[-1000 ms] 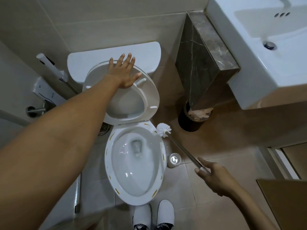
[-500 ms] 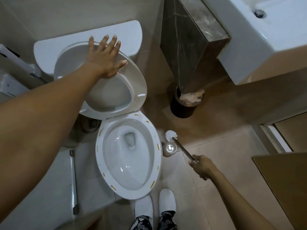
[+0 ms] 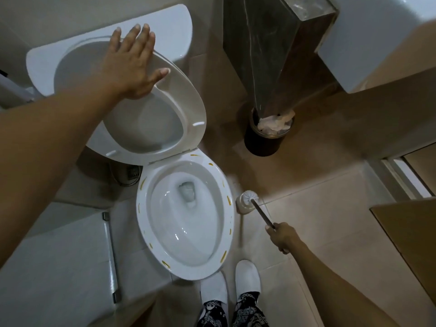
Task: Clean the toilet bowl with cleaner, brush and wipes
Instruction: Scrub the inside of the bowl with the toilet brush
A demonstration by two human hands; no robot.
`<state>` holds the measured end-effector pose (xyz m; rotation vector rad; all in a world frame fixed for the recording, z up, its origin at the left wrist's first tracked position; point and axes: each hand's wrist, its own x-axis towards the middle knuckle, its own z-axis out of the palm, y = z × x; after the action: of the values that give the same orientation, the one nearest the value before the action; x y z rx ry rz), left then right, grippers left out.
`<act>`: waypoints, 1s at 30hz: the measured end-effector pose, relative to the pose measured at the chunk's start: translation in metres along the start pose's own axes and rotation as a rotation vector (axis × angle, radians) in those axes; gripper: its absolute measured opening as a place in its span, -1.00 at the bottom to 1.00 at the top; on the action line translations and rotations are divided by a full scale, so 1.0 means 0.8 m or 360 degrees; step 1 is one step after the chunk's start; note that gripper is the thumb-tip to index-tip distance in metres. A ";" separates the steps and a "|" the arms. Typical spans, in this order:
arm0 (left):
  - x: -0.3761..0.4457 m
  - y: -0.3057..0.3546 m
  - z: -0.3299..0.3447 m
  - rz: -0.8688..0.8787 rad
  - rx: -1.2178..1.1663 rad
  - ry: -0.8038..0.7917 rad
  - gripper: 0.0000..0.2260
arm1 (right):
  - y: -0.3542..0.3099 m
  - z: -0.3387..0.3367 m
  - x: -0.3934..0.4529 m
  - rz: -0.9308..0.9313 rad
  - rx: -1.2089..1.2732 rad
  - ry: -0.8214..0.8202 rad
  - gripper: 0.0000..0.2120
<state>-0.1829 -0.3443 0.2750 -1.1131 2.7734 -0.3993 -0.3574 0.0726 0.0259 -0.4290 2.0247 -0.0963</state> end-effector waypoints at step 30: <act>-0.001 0.003 0.002 -0.0028 -0.0010 0.0022 -0.27 | -0.069 -0.023 0.046 -0.0165 -0.0115 0.0674 -0.42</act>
<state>-0.1839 -0.3423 0.2727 -1.1408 2.7807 -0.4018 -0.3744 0.0065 0.0173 -0.5982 2.4264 -0.1913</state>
